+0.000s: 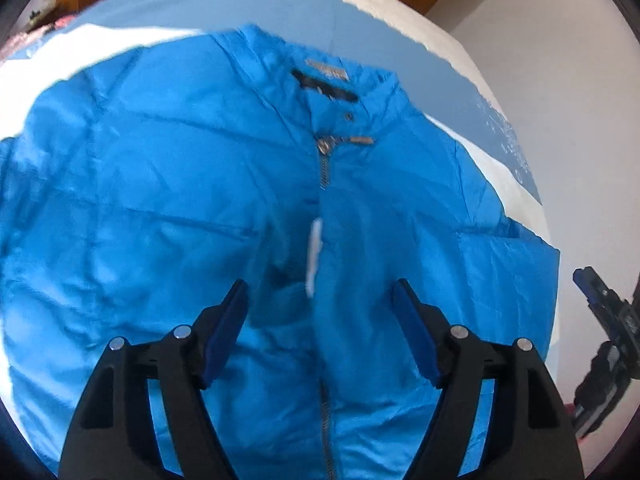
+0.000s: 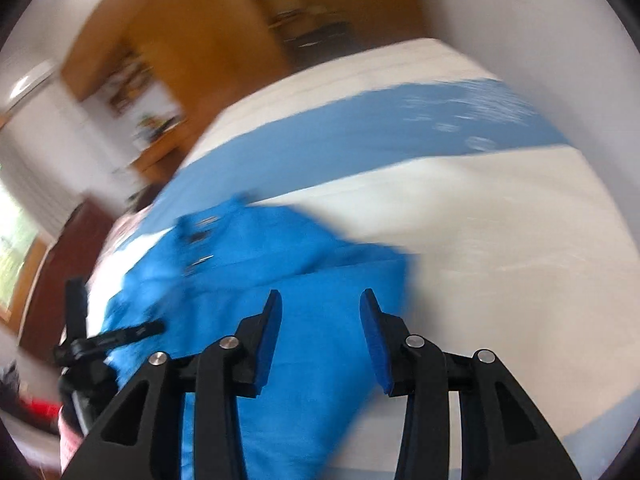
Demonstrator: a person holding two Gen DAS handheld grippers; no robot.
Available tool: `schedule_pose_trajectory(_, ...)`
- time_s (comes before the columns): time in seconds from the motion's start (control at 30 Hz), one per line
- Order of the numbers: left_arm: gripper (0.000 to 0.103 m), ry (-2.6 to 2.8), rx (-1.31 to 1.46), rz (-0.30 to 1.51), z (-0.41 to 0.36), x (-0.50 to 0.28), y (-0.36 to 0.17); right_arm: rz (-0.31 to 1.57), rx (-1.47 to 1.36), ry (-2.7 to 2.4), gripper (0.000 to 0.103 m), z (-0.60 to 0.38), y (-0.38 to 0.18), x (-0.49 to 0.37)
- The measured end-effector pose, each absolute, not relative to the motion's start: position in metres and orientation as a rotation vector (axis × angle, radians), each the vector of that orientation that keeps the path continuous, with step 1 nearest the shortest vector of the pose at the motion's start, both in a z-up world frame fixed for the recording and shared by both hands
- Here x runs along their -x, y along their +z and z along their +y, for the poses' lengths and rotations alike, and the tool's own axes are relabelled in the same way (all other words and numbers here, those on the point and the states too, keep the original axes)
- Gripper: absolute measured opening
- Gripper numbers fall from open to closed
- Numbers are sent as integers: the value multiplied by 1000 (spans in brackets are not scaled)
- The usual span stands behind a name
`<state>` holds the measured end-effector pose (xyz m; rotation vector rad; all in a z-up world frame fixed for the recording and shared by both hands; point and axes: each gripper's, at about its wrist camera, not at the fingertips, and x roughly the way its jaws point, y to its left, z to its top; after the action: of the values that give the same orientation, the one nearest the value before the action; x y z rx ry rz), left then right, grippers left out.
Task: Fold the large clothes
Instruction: 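Fold the held sleeve across the jacket body with the right tool, release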
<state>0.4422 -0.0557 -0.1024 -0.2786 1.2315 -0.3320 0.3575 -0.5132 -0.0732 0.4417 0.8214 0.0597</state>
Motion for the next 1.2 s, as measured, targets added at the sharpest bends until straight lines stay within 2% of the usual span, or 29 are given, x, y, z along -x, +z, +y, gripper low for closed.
schedule_pose_trajectory(0.07,56,-337,263,1208,-62,-444,-103,845,-480,-5,42,-536,-84,-359)
schedule_pose_trajectory(0.1,42,-351,265,1195,-65,-444,-102,859,-501,-7,42,-543,-91,-361)
schedule_pose_trajectory(0.13,34,-358,281,1175,-65,-443,-99,869,-518,-7,42,-546,-97,-365)
schedule_pose_trajectory(0.23,20,-344,319,1123,-57,-441,-91,882,-574,15,41,-561,-110,-369)
schedule_pose_trajectory(0.43,19,-160,245,944,-10,-422,-53,854,-596,181,42,-538,-104,-373)
schedule_pose_trajectory(0.7,20,-59,209,985,41,-430,-63,958,-427,255,41,-463,-122,-398)
schedule_pose_trajectory(0.97,32,-38,210,1041,58,-440,-101,1032,-376,189,42,-453,-156,-407)
schedule_pose_trajectory(1.07,35,-38,226,1040,62,-436,-92,1029,-349,175,42,-450,-151,-403)
schedule_pose_trajectory(1.1,39,-27,237,1030,66,-432,-86,1025,-350,174,42,-449,-147,-402)
schedule_pose_trajectory(1.2,39,11,232,909,74,-410,-48,926,-312,158,43,-449,-109,-384)
